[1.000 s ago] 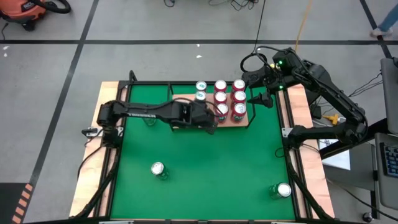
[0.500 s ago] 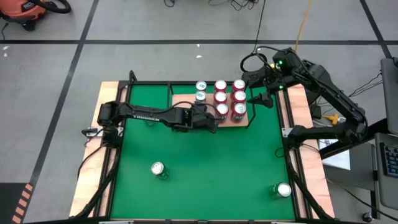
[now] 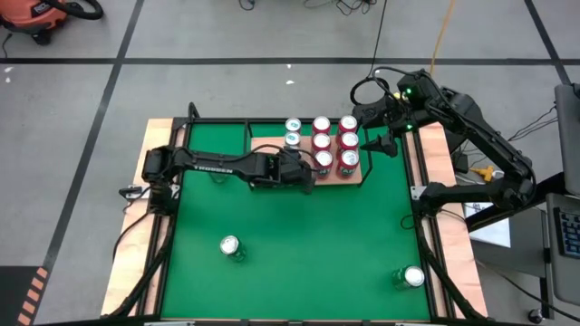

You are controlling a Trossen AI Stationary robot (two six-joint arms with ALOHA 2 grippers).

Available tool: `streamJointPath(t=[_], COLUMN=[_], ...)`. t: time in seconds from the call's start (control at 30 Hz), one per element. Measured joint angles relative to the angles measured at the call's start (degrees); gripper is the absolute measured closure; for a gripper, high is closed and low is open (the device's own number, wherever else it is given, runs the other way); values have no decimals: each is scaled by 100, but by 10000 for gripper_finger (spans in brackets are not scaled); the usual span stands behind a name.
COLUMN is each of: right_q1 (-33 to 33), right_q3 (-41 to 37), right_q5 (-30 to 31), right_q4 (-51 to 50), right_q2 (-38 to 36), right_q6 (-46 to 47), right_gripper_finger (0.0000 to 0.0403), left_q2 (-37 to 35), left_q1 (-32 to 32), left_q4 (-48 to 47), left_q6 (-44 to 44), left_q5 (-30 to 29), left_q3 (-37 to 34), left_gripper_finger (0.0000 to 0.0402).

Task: Place canned beverage on shelf
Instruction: Put the green soda can on the shelf

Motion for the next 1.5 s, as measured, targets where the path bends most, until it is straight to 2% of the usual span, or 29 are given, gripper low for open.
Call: streamJointPath(t=[0.13, 0.4, 0.5, 0.67, 0.77, 0.93, 1.17, 1.4, 1.5], right_q1=[26, 391, 622, 1021, 1238, 1466, 1617, 1952, 2096], right_q3=[29, 1013, 1298, 1384, 1384, 1384, 1384, 1384, 1384], right_q5=[-60, -137, 107, 472, 720, 1002, 1081, 1379, 1380], right_q4=[-100, -887, -898, -825, -806, -729, -680, -678, -673], right_q2=[-110, -124, -132, -122, -90, -18, -20, -17, -7], right_q6=[207, 190, 526, 1158, 1449, 2023, 2554, 2921, 3045], right_gripper_finger=[5, 9, 9, 10, 10, 10, 10, 10, 10], left_q2=[-216, -1015, -1326, -1834, -2044, -2345, -2393, -2430, -2449], left_q1=[-42, -77, -5, 126, 75, -244, -1224, -2205, -2553], left_q4=[-351, -460, -542, -930, -1317, -2264, -2313, -2346, -2278], left_q6=[113, 1097, 1601, 2020, 1904, 1295, 1240, 419, 144], left_q5=[556, 572, 609, 1363, 1754, 1815, 2419, 2300, 2180], left_q3=[163, 215, 213, 214, 213, 210, -116, -426, -487], left_gripper_finger=[242, 242, 242, 242, 242, 242, 242, 240, 222])
